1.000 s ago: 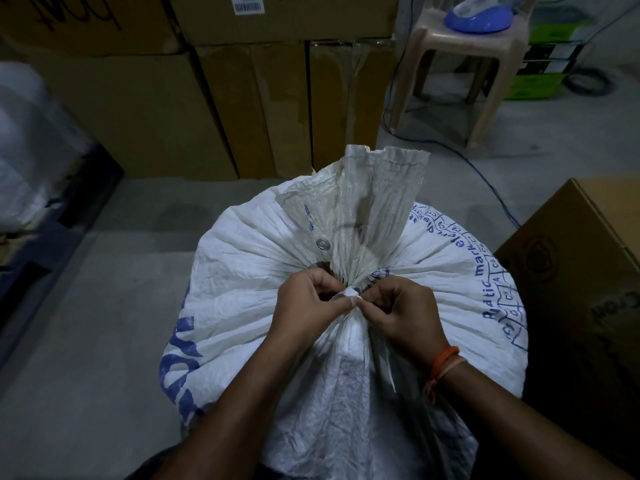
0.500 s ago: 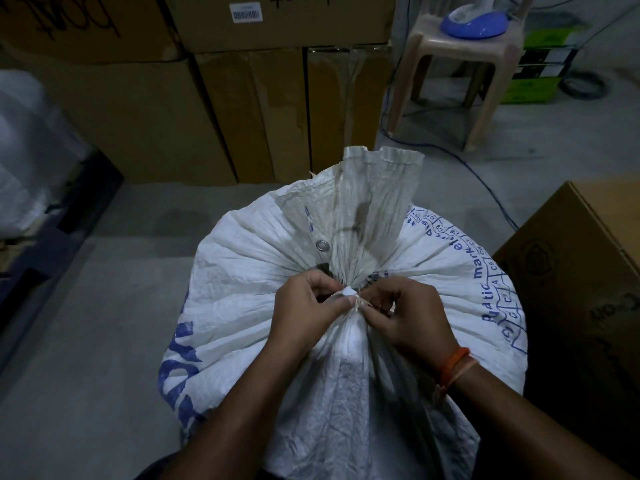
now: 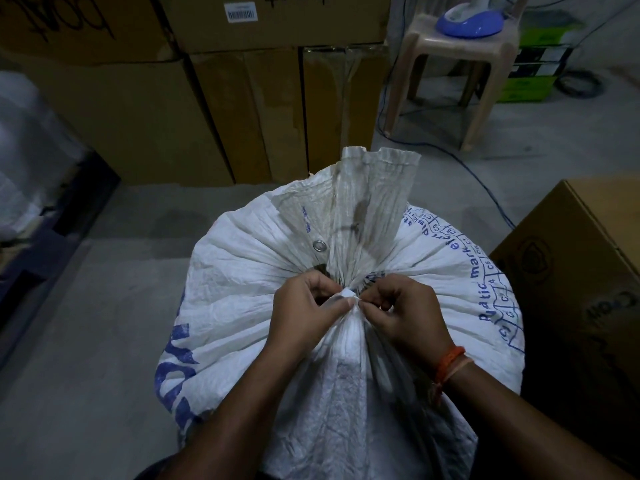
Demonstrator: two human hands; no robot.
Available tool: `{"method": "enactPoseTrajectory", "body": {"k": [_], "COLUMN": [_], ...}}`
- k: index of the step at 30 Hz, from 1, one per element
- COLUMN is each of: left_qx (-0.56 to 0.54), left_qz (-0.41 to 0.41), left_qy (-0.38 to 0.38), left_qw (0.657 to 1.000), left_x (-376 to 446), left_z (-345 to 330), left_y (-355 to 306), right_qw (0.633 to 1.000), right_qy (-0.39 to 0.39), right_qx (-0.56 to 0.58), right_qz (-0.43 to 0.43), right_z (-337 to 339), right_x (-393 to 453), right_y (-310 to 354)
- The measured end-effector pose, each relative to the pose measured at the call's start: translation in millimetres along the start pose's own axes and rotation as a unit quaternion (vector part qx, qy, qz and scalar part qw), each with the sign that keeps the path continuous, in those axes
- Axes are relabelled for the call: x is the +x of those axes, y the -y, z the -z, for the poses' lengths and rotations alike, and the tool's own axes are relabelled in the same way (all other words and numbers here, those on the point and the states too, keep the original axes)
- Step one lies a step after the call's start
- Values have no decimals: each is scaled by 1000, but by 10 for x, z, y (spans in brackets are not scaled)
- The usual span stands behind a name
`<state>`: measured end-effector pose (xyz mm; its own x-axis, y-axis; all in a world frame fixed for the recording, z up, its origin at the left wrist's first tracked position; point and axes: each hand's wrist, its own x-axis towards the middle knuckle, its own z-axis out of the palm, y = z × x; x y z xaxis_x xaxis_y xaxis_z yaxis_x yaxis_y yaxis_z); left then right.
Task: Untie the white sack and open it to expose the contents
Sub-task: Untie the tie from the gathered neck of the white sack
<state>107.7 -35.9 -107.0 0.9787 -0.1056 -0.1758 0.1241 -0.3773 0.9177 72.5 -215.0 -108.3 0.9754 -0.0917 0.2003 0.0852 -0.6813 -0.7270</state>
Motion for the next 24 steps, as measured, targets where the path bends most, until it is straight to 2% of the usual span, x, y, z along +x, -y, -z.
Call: {"method": "enactPoseTrajectory", "body": {"k": [16, 24], "left_qx": [-28, -29], "left_qz": [12, 25], "left_qy": [11, 5], "left_qw": [999, 999], "left_x": [11, 17], "left_z": [9, 13], "left_y": [19, 8], "right_qw": [999, 1000], "right_qy": [-12, -24], "right_qx": [33, -13], "right_qz": [-24, -6], "right_z": [-62, -27], "right_x": [-36, -38], "right_y": [45, 5]}}
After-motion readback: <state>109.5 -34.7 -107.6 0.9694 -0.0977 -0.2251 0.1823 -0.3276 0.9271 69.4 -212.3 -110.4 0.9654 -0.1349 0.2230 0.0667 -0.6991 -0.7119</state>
